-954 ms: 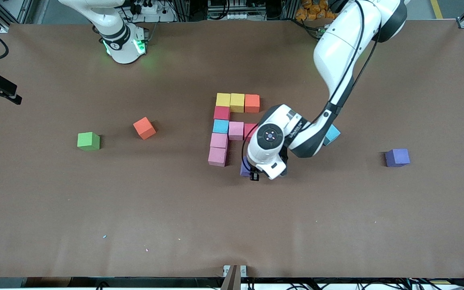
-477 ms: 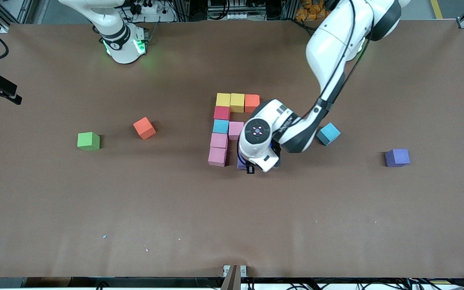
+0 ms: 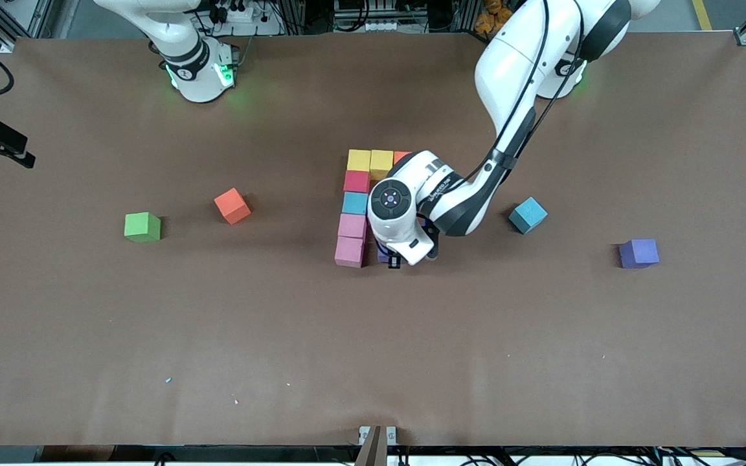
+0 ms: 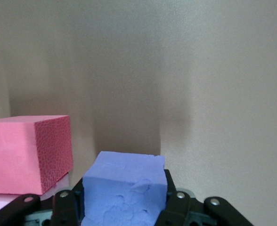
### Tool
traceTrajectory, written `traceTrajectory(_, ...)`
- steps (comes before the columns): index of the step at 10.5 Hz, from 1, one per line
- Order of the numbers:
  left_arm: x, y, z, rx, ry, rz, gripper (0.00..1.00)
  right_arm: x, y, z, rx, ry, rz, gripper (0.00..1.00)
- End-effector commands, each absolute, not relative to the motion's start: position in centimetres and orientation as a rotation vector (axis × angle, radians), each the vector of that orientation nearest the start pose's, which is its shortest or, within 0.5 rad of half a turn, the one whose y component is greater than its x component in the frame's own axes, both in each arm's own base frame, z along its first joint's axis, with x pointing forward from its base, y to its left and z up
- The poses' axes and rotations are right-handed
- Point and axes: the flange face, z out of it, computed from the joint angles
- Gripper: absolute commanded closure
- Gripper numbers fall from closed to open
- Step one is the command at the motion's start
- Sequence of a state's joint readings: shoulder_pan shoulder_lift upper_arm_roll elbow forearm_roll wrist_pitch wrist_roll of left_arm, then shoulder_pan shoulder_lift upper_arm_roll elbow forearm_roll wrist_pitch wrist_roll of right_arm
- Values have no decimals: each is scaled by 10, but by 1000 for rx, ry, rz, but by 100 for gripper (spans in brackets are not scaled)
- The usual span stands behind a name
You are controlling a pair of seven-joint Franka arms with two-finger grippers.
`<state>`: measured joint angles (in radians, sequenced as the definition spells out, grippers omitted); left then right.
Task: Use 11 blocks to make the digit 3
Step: 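Lower the purple cube beside the pink cubes and open the left gripper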
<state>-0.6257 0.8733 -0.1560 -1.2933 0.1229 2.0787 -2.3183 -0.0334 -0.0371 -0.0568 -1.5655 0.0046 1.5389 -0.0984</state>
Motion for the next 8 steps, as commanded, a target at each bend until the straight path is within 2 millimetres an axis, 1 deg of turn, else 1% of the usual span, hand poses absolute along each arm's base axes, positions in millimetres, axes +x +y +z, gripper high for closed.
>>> traceTrajectory(1,548,-502,216,-2214,-2129,44,100,533,-52,650,-3131,-15,-35,0)
traceTrajectory(3,550,-504,214,-2222,-2150,47,100,533,-50,650,-3131,-15,-35,0)
traceTrajectory(4,545,-510,211,-2226,-2144,47,100,533,-51,650,-3131,-13,-38,0)
traceTrajectory(8,549,-515,215,-2262,-2192,50,100,533,-51,650,-3131,-13,-35,0)
